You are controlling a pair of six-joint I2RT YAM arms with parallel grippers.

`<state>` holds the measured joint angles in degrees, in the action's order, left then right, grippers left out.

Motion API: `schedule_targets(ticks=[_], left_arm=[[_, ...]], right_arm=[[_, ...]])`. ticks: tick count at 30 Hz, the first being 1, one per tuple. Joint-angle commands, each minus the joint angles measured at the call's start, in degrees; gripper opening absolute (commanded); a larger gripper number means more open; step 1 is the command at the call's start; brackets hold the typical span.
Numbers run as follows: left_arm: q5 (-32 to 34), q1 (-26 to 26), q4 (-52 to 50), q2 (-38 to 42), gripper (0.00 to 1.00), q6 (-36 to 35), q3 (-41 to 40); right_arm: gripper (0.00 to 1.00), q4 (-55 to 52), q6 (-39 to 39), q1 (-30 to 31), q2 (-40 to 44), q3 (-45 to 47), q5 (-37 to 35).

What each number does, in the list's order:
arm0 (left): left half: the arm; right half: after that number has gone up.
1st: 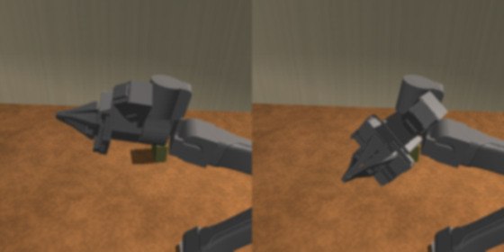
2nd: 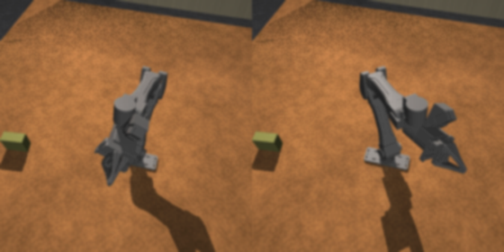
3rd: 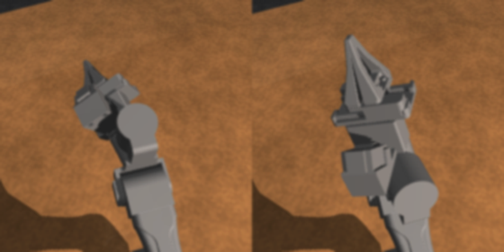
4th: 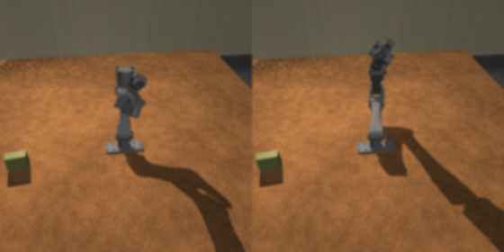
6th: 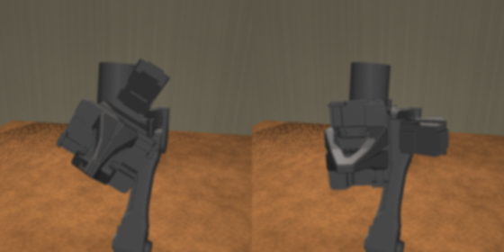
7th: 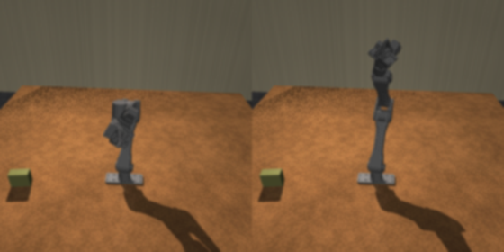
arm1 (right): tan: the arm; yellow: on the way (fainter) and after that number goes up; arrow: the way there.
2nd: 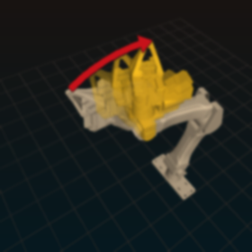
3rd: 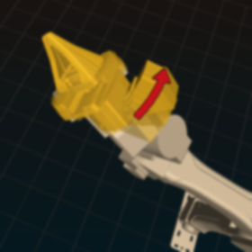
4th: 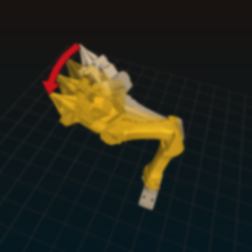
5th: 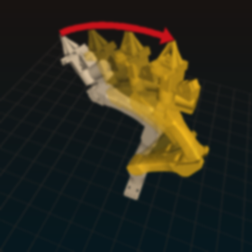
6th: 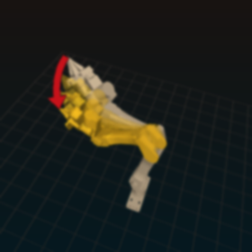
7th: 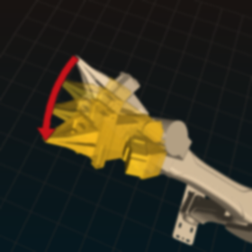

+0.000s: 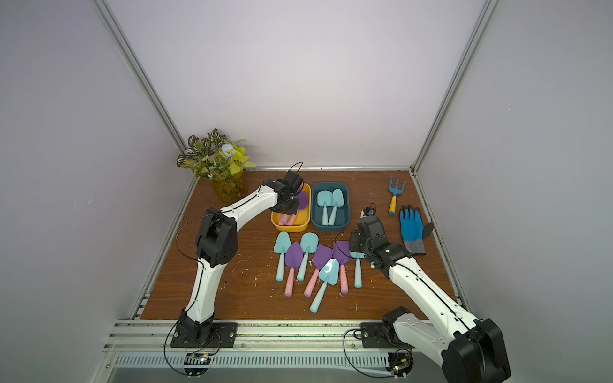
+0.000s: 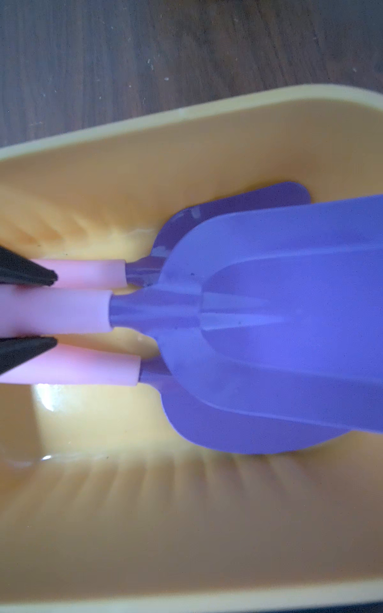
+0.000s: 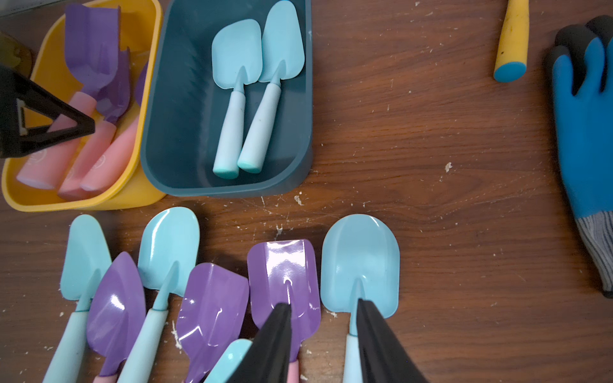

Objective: Sort the small shovels by color and place them into the storage box
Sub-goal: Place the shovel in the storage box.

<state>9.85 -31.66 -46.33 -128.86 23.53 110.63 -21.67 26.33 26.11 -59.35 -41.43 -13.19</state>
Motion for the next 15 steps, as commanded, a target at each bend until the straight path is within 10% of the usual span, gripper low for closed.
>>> schedule_targets(ticks=[1,15], left_arm=[[-0.33,0.26,0.03,-1.35,0.02,0.18,0.42],[-0.89,0.21,-0.07,-1.84,0.13,0.20,0.21]], right_arm=[[0.39,0.93,-0.84,-0.31,0.38,0.15,-0.76],[0.39,1.19,-0.92,-0.27,-0.03,0.47,-0.85]])
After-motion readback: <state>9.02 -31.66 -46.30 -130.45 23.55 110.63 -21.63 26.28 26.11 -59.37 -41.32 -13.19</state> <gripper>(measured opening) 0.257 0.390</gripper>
